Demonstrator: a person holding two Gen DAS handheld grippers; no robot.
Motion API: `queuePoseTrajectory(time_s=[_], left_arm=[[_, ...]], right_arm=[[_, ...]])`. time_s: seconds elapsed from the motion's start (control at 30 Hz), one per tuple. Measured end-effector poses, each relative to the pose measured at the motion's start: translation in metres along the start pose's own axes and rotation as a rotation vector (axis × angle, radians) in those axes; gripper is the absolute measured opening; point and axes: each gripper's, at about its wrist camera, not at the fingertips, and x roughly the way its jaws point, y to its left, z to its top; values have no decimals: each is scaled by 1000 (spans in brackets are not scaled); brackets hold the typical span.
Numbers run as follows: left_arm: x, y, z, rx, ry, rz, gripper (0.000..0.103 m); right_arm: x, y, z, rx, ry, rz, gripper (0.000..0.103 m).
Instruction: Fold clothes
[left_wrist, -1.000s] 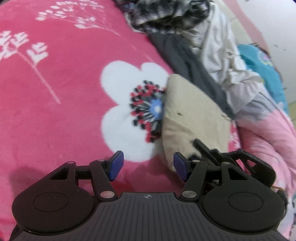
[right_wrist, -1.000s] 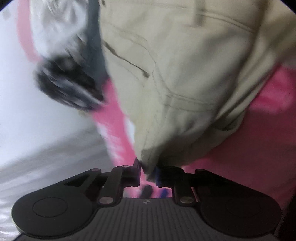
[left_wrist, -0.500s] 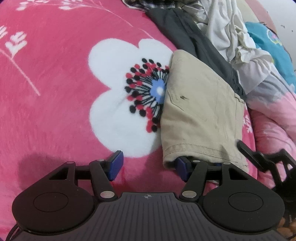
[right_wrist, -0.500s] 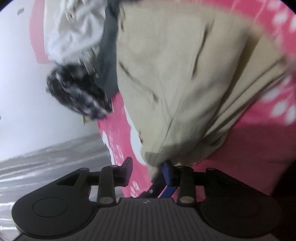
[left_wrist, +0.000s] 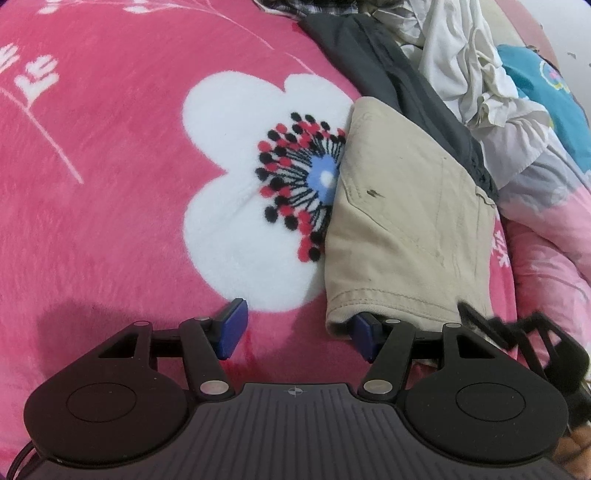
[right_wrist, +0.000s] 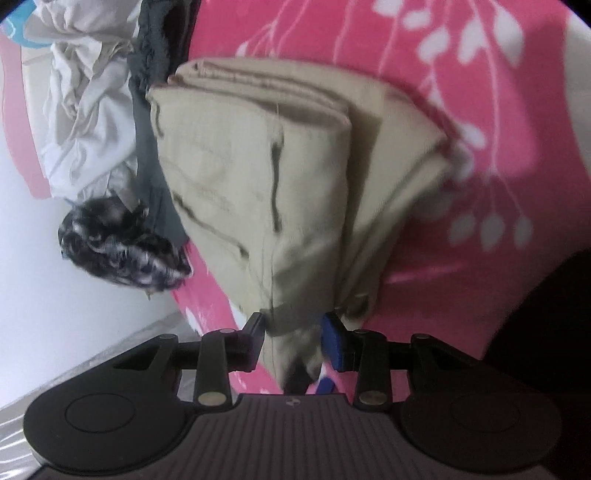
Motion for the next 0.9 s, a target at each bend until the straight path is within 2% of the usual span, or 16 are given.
queuePoseTrajectory(time_s=[0.07, 0.13, 0.17, 0.23, 0.37, 0.43, 0.53, 0.6, 0.77, 0.9], left_arm=[[0, 0, 0, 2, 0, 1, 61], [0, 0, 0, 3, 0, 1, 62], [1, 0, 0, 4, 0, 1, 63], [1, -1, 0, 8, 0, 4, 63], [3, -2, 0, 14, 9, 18, 63], [3, -3, 0, 18, 9, 23, 62], [2, -2, 1, 13, 8, 21, 62], [1, -1, 1, 9, 8, 18, 62], [1, 1, 1, 9, 10, 15, 62], [2, -1, 0, -3, 9, 17, 61]], right_arm=[[5, 0, 5, -3, -14, 12, 34], [1, 6, 0, -63, -37, 25, 29], [-2, 11, -3, -109, -51, 33, 24], [-10, 28, -13, -323, -87, 53, 22], [-1, 22, -6, -410, -98, -8, 20], [-2, 7, 4, -268, -65, 21, 21], [-13, 8, 1, -217, -52, 21, 30], [-18, 10, -4, -186, -33, 31, 42], [4, 8, -16, -137, 58, 1, 45], [29, 1, -6, -102, 66, 24, 43]])
